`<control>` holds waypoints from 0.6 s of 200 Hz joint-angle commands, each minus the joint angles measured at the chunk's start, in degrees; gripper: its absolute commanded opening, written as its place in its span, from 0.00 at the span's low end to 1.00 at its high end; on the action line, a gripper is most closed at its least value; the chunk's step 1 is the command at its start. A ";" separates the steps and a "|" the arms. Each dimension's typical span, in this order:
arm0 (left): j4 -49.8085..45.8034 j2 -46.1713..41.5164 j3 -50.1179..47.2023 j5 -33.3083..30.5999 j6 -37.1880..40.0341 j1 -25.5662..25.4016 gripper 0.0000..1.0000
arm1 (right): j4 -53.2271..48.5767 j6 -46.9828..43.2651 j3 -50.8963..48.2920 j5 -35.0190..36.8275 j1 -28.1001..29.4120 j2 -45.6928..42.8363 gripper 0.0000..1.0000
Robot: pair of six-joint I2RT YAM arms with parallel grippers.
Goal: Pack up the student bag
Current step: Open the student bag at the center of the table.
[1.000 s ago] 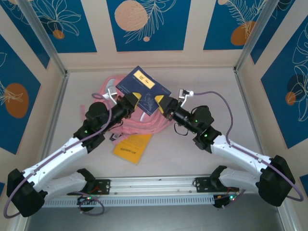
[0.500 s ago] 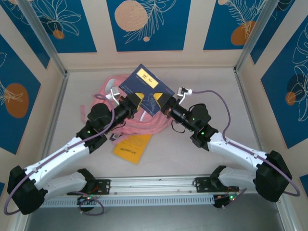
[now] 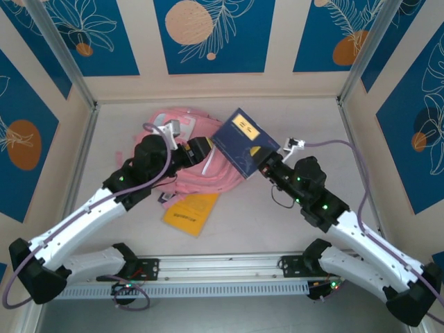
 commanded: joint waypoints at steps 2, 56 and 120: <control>-15.33 8.04 7.16 -4.73 12.61 -0.08 0.78 | -16.02 -7.02 0.00 6.79 -2.34 -3.75 0.00; -32.96 34.52 32.25 -3.45 26.87 1.41 0.84 | -23.23 -14.96 -0.62 2.86 -6.24 -6.37 0.00; -36.89 48.91 43.31 2.43 32.42 6.50 0.73 | -23.83 -21.33 -2.33 -3.17 -10.66 -9.83 0.00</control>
